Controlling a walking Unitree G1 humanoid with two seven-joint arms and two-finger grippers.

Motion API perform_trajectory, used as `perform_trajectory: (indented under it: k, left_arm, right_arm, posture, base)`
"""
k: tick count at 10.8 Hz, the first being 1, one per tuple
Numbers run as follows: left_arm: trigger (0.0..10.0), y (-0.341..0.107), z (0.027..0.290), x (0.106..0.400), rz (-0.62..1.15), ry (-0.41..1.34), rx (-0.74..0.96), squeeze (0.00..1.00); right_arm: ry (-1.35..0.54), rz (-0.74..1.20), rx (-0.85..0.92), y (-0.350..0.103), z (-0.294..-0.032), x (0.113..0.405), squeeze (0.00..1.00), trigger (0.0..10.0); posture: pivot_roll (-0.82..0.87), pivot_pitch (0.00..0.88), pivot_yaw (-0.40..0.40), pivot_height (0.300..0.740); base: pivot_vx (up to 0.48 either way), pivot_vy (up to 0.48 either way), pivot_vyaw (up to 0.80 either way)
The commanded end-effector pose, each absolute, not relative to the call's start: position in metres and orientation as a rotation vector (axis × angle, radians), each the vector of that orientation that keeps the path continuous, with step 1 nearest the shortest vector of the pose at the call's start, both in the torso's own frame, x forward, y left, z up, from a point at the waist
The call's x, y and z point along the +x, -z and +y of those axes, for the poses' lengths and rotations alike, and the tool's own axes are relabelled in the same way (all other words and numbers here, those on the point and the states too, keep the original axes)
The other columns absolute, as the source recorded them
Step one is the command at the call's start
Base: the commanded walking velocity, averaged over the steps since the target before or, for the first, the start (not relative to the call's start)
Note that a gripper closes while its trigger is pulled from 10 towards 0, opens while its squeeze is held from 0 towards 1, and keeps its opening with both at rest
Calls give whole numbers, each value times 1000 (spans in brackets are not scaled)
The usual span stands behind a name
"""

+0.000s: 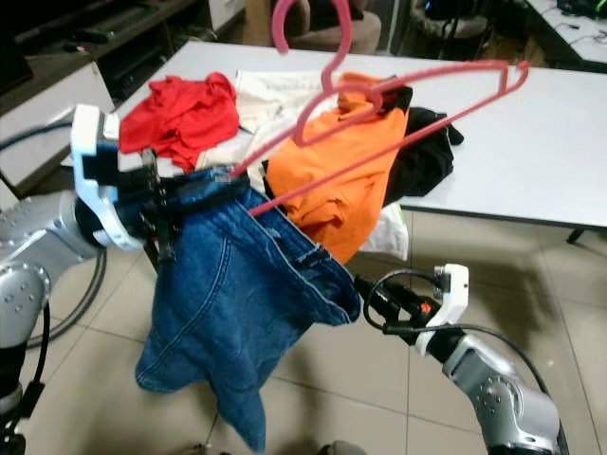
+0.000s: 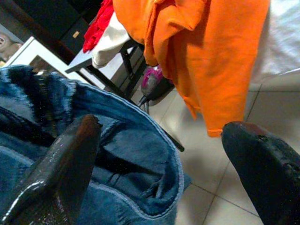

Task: Hang hanger

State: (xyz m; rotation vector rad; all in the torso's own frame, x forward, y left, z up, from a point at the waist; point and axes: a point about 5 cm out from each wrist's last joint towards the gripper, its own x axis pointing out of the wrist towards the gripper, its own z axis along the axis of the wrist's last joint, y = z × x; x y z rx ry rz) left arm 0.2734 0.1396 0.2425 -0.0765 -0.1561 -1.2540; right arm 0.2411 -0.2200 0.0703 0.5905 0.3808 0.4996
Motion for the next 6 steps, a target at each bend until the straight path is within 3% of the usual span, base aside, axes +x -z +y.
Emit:
perform_trajectory:
  k: [1,6]
  left_arm:
    - [0,-246,141,273,-179,1250,-69,0]
    - [0,-254,139,263,-179,1340,-86,0]
  right_arm:
    - [-524,369,579,-76,-219,244,0,10000]
    - [-600,484,615,-61,-217,245,0,10000]
  posture:
    - [-181,9,27,740]
    - [-168,4,20,740]
  base:
    - [0,0,0]
    - [0,0,0]
